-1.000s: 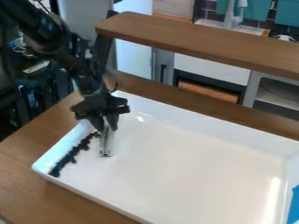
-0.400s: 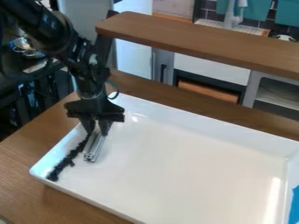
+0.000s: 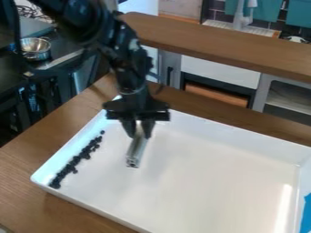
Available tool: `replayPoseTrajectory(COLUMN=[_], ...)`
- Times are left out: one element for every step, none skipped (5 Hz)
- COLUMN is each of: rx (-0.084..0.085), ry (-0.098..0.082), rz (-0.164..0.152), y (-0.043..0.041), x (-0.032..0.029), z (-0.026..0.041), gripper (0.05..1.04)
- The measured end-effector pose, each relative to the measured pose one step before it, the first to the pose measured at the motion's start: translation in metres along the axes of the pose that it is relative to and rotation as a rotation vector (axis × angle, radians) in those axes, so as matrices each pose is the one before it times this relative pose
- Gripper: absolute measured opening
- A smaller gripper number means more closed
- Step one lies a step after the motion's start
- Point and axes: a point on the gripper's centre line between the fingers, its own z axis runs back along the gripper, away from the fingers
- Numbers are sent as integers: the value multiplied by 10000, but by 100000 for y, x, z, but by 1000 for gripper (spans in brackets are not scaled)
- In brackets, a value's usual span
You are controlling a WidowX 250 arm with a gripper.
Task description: Sweep into pile
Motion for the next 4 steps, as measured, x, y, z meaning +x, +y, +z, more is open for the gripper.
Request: replayPoseTrajectory(rx=[-362, -262, 25, 378], ry=[-248, -364, 57, 147], rz=[-530, -534, -400, -139], y=[-4664, -4704, -4840, -4607], x=[-1209, -1899, -2119, -793], z=[1217, 159, -906, -1703], gripper=[318, 318, 318, 317])
